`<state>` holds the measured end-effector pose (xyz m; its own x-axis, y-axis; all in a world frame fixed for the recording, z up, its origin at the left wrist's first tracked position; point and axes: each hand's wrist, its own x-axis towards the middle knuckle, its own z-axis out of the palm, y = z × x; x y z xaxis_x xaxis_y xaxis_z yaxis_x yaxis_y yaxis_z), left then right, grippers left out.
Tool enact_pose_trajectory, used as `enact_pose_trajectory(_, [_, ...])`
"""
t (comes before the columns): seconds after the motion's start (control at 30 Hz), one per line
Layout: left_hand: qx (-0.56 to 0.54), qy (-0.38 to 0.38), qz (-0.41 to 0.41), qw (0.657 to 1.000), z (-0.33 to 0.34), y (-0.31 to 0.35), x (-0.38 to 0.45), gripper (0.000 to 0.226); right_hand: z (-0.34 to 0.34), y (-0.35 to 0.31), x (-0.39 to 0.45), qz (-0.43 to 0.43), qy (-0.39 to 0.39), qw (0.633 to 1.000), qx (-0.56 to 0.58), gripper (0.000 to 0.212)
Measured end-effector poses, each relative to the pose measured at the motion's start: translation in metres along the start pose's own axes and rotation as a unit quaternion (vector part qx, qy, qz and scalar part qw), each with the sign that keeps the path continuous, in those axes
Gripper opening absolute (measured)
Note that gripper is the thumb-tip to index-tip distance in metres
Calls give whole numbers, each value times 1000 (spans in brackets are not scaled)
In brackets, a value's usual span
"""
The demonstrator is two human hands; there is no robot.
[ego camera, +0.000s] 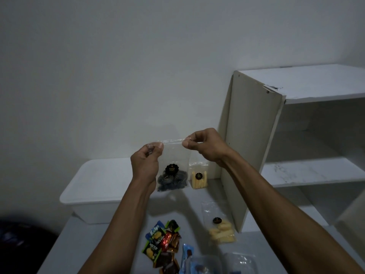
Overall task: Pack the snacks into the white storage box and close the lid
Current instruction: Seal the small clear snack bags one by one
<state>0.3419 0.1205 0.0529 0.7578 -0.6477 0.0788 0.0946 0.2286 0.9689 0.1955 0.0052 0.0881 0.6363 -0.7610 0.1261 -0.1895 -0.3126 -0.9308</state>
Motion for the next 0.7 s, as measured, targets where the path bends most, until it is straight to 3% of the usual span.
enact_pose_trajectory(0.27, [-7,3,-11,1000,0,-1,4,3,0,3,-1,0,44,999,30,23])
enact_pose_trajectory(0.7, [0,51,31,998,-3,-1,12,7,7,7,-3,-46,89,995,-26,14])
